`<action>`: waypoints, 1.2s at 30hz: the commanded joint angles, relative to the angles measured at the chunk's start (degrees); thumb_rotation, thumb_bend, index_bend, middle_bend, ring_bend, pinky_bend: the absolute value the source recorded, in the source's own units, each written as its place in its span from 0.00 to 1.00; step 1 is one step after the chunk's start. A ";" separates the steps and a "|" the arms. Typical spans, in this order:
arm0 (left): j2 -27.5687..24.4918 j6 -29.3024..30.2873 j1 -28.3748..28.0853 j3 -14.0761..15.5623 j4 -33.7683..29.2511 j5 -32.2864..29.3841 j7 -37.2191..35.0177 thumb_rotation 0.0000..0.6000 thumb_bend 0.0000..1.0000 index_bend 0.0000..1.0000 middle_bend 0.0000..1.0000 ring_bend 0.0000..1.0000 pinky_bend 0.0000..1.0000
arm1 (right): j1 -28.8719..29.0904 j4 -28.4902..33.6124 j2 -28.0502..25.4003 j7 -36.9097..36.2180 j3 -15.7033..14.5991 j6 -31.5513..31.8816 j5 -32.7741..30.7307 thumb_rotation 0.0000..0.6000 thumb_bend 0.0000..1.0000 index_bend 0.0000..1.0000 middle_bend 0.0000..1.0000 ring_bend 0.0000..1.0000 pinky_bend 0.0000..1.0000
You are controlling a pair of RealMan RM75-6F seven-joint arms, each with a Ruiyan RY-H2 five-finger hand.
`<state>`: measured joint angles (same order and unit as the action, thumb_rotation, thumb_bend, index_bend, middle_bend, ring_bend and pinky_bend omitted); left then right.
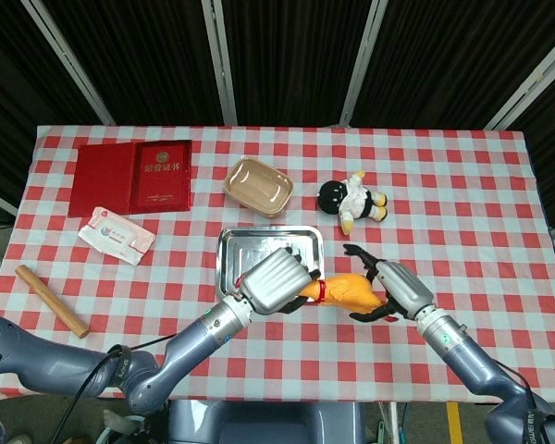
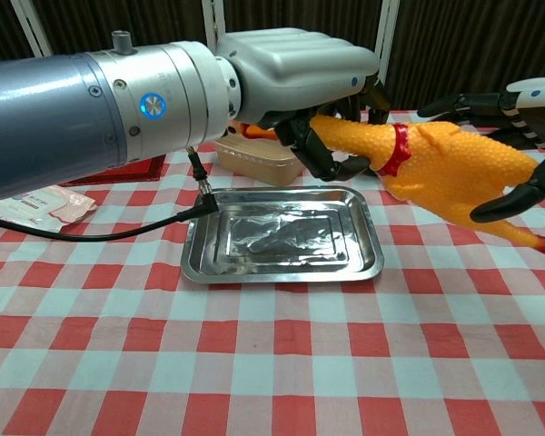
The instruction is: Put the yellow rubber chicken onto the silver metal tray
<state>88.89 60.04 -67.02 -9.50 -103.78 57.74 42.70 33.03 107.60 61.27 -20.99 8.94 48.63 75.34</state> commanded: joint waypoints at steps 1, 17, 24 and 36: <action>0.17 0.38 0.83 0.17 0.74 1.28 -1.53 1.00 0.82 0.59 0.65 0.57 0.57 | -0.51 0.14 -0.22 -0.30 0.01 1.11 0.63 1.00 0.09 0.00 0.00 0.00 0.03; 1.75 3.28 8.55 3.53 10.65 15.11 -20.25 1.00 0.79 0.57 0.63 0.56 0.57 | -5.26 -4.38 -2.42 -1.78 1.41 9.80 -0.98 1.00 0.09 0.00 0.00 0.00 0.01; 4.51 2.41 11.04 4.56 19.81 17.26 -27.92 1.00 0.79 0.57 0.63 0.56 0.55 | -6.70 -6.53 -2.27 -2.79 1.76 11.80 -1.40 1.00 0.09 0.00 0.00 0.00 0.01; 10.11 -1.62 13.68 4.88 34.18 17.65 -35.87 1.00 0.75 0.56 0.62 0.55 0.53 | -7.80 -8.04 -1.27 -3.21 2.00 12.99 -1.36 1.00 0.09 0.00 0.00 0.00 0.01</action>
<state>97.76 59.41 -53.94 -4.64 -71.44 75.36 8.05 25.24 99.56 59.99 -24.21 10.94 61.61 73.97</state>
